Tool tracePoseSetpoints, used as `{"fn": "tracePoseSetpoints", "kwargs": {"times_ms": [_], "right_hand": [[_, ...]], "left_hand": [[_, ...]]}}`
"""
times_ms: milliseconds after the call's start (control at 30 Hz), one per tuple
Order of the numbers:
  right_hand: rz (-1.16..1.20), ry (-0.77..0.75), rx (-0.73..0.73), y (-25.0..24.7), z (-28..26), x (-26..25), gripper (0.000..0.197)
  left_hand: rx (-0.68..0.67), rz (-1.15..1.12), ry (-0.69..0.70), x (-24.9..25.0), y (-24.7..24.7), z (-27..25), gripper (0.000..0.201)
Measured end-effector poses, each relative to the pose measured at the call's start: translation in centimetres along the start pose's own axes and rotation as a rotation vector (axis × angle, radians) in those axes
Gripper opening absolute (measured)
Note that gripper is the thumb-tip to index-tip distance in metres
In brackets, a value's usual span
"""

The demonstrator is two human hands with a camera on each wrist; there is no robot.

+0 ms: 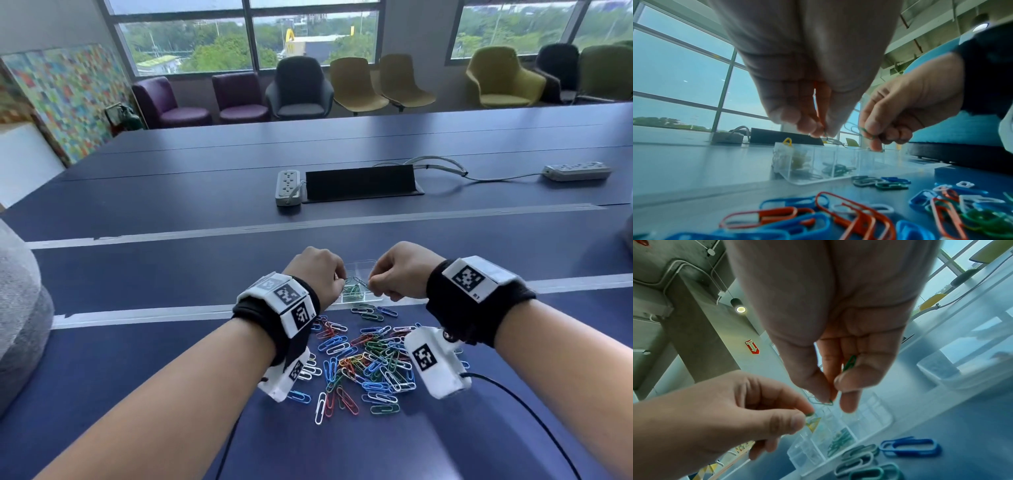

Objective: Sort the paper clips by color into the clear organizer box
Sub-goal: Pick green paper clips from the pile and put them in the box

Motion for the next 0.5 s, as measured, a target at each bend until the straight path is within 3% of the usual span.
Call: {"fn": "tracePoseSetpoints", "kwargs": {"times_ms": [300, 500], "right_hand": [[-0.024, 0.072, 0.036, 0.7, 2.1, -2.2, 0.010], [0.069, 0.114, 0.025, 0.7, 3.3, -2.8, 0.024]], "left_hand": [[0.008, -0.176, -0.059, -0.4, 0.8, 0.4, 0.030], [-0.017, -0.192, -0.057, -0.8, 0.1, 0.0, 0.034]]}}
Point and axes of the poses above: each hand's wrist, its own z-axis towards the middle knuckle, its own y-axis out of the palm, x = y × z, the point moved 1 cm from there along z, towards the middle knuckle, and after that the axes turned 3 degrees about -x, right-handed, at the moved point
